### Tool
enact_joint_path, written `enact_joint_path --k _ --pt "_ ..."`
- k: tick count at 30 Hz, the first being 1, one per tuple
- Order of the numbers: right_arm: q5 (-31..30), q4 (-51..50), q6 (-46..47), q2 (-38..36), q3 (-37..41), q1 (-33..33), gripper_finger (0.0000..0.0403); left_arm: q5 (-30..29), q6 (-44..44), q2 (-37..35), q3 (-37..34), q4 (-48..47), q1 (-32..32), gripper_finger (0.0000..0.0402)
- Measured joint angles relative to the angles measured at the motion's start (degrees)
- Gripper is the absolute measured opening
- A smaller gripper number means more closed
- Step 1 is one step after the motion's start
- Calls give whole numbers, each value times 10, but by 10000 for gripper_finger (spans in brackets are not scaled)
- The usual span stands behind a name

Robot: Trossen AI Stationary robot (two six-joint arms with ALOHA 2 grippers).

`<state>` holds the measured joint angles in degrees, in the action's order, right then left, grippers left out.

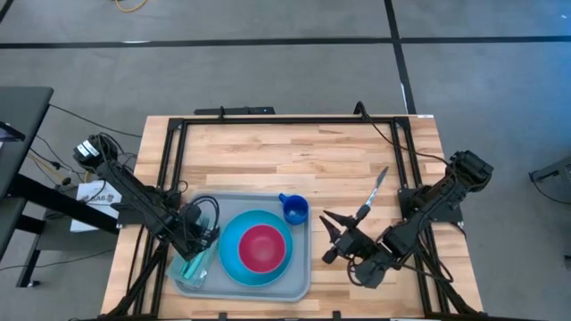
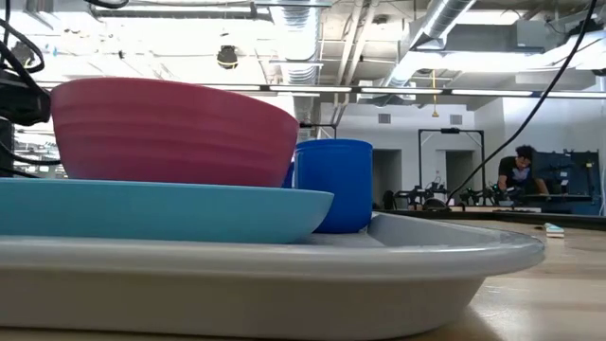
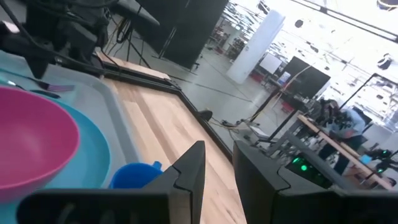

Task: Set up tray
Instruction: Put the blue fork beside the green spoon on the blue napkin on the gray serving tray, then adjust the blue napkin on the gray serving tray

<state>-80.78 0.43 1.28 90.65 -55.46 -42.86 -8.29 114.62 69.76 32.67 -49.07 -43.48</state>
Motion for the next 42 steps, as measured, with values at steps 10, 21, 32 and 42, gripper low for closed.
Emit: enact_joint_path --k 10,21,32,42 --pt "0 0 -44 0 0 21 77 1 -16 0 75 -9 -5 24" --pt "-1 0 -49 0 0 34 77 -20 -120 124 102 162 -40 0" --pt "2 0 -42 0 0 34 77 -27 -200 274 287 -118 -65 0" --pt "62 0 -22 0 0 34 77 -21 -181 319 307 -101 -76 0"
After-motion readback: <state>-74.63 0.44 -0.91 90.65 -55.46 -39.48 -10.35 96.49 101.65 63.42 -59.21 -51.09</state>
